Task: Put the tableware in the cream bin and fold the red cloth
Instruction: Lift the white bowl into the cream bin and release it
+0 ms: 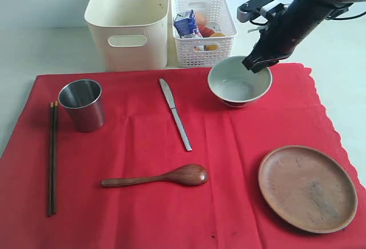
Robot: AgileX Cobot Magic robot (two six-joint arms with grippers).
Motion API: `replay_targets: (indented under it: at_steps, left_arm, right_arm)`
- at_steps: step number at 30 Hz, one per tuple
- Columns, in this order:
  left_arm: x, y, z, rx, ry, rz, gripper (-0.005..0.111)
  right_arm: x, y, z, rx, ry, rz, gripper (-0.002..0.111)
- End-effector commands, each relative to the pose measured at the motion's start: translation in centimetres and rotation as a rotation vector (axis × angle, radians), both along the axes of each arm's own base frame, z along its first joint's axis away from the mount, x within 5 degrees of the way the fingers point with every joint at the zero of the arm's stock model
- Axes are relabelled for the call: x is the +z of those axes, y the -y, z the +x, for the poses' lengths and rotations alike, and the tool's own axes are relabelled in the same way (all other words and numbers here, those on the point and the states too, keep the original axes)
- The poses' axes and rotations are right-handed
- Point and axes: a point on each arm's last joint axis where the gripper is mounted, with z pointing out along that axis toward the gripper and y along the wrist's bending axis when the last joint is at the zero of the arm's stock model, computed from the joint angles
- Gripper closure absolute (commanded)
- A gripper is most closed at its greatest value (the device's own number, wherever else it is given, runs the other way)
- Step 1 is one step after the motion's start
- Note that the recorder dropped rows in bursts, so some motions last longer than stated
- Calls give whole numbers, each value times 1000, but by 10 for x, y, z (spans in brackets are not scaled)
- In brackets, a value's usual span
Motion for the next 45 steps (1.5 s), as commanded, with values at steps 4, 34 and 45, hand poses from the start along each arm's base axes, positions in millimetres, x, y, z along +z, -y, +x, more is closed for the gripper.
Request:
replay_targets:
  at_steps: [4,34,45]
  left_arm:
    - [0,1,0,-8,2,-7,106]
    - [0,1,0,-8,2,-7,106]
    - [0,1,0,-8,2,-7,106]
  right_arm:
    - [10,-4,-3,-4,-44,53,108]
    - [105,-81,-9,39,56,828,108]
    - [95,-135,11,-170,352,731,108]
